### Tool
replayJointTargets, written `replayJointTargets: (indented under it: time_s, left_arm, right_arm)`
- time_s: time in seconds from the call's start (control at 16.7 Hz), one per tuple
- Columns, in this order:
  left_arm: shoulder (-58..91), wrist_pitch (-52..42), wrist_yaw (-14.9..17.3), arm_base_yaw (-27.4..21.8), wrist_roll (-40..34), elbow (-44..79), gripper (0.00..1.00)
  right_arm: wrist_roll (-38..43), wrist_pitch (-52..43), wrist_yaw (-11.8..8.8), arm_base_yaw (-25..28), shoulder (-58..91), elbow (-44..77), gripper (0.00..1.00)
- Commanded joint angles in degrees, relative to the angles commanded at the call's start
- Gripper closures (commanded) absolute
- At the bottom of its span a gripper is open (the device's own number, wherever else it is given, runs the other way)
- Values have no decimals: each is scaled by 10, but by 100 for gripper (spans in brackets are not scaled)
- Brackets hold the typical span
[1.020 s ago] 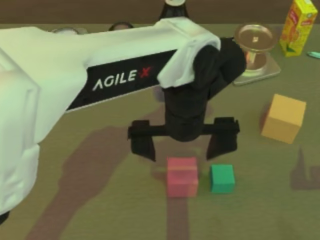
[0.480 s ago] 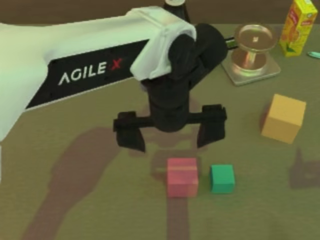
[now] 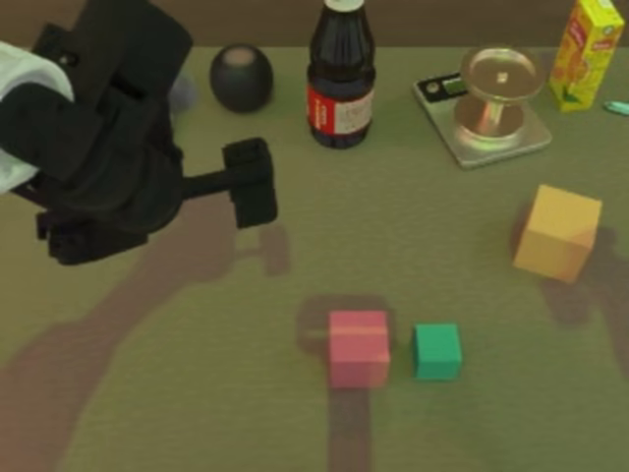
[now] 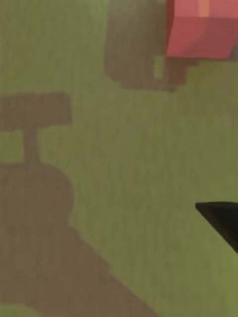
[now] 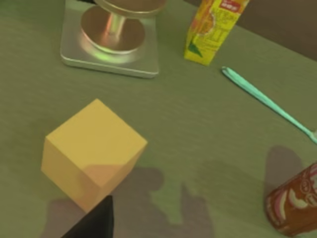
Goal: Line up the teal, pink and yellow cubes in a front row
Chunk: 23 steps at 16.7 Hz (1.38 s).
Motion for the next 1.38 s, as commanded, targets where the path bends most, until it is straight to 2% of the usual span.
replayJointTargets:
  time_s: [0.42,0.78,1.02,1.38]
  left_arm:
    - [-397,210,0,159,161,-333,0]
    - [-695,369,4,268,291,-556,0]
    - [-805,434,7,306,344,-634,0]
    - [-823,446,8,313,354,-647,0]
  right_arm:
    - [-185,-234,1,34,456,329,0]
    - [-308,-379,0,57,715,551,0]
    - [-353,-427,1,65,807,640,0]
    - [-361,-436,1,67,823,656,0]
